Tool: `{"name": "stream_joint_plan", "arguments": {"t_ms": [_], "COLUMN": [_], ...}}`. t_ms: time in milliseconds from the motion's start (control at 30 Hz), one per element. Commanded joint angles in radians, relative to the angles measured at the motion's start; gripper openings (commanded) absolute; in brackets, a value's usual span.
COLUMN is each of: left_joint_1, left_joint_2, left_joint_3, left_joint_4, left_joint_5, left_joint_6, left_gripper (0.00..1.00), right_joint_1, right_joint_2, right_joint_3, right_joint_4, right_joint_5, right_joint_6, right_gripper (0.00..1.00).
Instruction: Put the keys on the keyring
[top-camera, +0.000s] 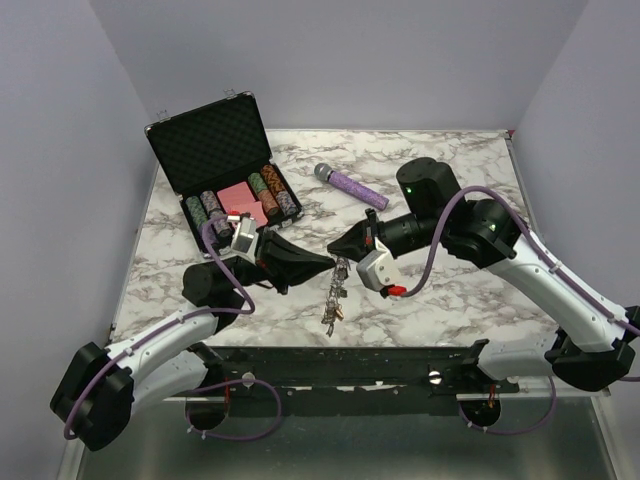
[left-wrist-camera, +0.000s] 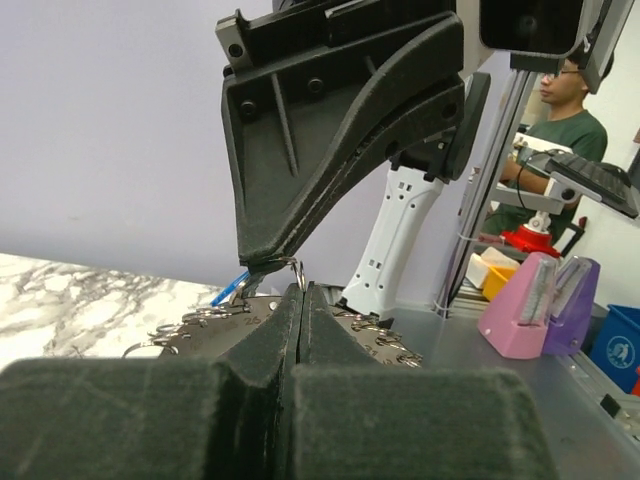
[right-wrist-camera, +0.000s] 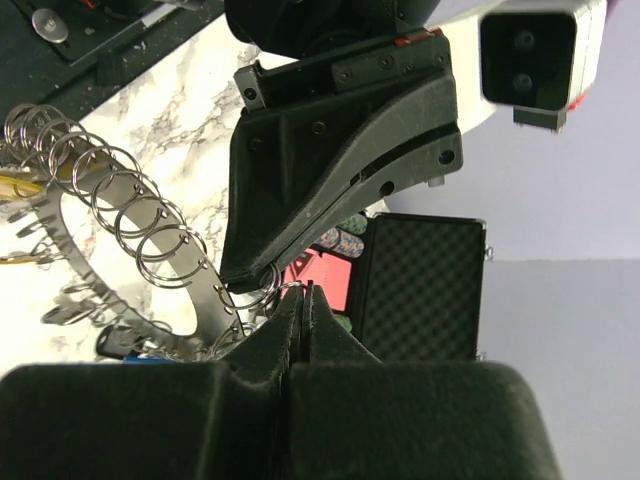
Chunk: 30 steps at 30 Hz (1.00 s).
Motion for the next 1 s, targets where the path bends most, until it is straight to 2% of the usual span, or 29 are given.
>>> {"name": "stream_joint_plan", "arguments": {"t_ms": [0, 267, 600, 967], "left_joint_1": [0.012, 0.030, 0.053, 0.065], "left_joint_2": [0.002, 0.011, 0.008, 0.039], "left_joint_3": [0.043, 0.054, 0.075, 0.114], "left_joint_4": [0.328, 0.328, 0.329, 0.329], "left_joint_5": [0.092, 0.152, 0.182, 0.247], "left_joint_6": [-0.113, -0.280, -0.402, -0.543], "left_gripper": [0.00, 0.00, 0.00, 0.00], "right_joint_1": [0.001, 0.001, 0.003, 0.001], "right_joint_2": [-0.009, -0.017, -0.124, -0.159], "right_joint_3": [-0.023, -0.058, -0.230, -0.331], "right_joint_4": [-0.002, -0.033, 0.139, 0.174], "right_joint_5": [-0.005, -0.040, -0.088, -0.112], "right_joint_6": [-0.206, -0.293, -0.342, -0.569], "right_gripper": [0.00, 0.00, 0.00, 0.00]}}
